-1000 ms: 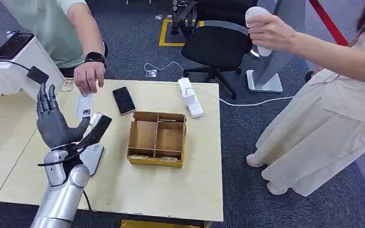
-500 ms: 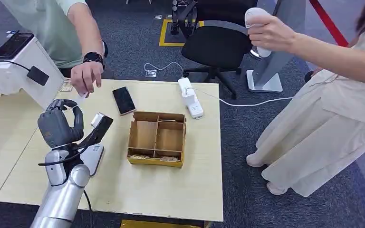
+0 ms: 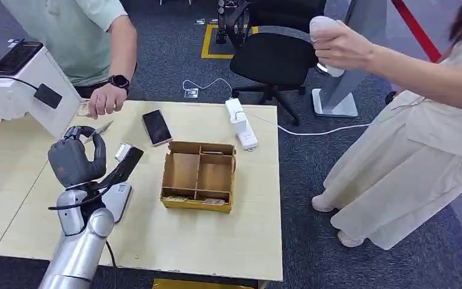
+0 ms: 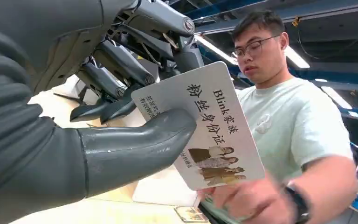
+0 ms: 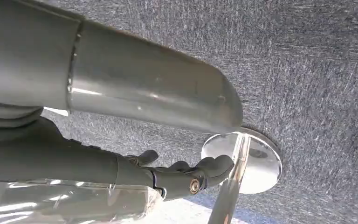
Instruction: Pass the card to the sensor for recognition and then transmit it.
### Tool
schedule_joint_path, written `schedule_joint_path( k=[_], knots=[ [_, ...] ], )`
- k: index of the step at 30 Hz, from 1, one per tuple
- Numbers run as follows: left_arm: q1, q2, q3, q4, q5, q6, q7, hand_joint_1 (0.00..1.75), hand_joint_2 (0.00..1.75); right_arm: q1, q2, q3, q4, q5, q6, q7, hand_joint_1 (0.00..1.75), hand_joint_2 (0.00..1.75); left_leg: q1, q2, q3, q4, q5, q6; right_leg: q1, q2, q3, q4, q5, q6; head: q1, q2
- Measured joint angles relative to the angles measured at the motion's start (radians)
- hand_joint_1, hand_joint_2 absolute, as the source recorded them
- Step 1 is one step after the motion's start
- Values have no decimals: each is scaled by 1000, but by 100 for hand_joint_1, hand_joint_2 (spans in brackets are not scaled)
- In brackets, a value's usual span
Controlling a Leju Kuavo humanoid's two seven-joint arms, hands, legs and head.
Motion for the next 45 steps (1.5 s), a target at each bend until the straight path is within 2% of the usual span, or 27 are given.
schedule_joint_path(
  k=[7,12,20,27,34,38,44,45],
  knots=[
    [0,0,-11,0,10,-4,0,175,175,0,0,0,0,0,0,0,0,0,0,0,0,0,0,0,0,0,0,0,0,0,0,0],
    [1,0,-14,0,96,-30,-2,175,175,1,-1,0,0,-4,0,0,0,0,0,0,0,0,0,0,0,0,0,0,0,0,0,0],
    [39,4,-14,0,259,-117,-15,175,175,7,-1,0,0,-14,-2,-2,0,0,0,0,0,0,0,0,0,0,0,0,0,0,0,0],
    [80,9,-14,0,301,-137,-17,175,175,12,-1,-1,0,-17,-2,-3,0,0,0,0,0,0,0,0,0,0,0,0,0,0,0,0],
    [118,14,-12,0,415,-240,9,175,175,14,-1,-5,0,-20,-2,-6,0,0,0,0,0,0,0,0,0,0,0,0,0,0,0,0],
    [143,21,-7,4,468,-307,43,175,175,17,-1,-10,0,-21,-2,-6,0,0,0,0,0,0,0,0,0,0,0,0,0,0,0,0],
    [164,31,0,15,478,-326,47,175,175,18,-1,-13,-1,-21,-2,-6,0,0,0,0,0,0,0,0,0,0,0,0,0,0,0,0],
    [165,31,1,15,475,-337,63,175,175,18,-1,-14,-1,-21,-2,-6,0,0,0,0,0,0,0,0,0,0,0,0,0,0,0,0]
  ],
)
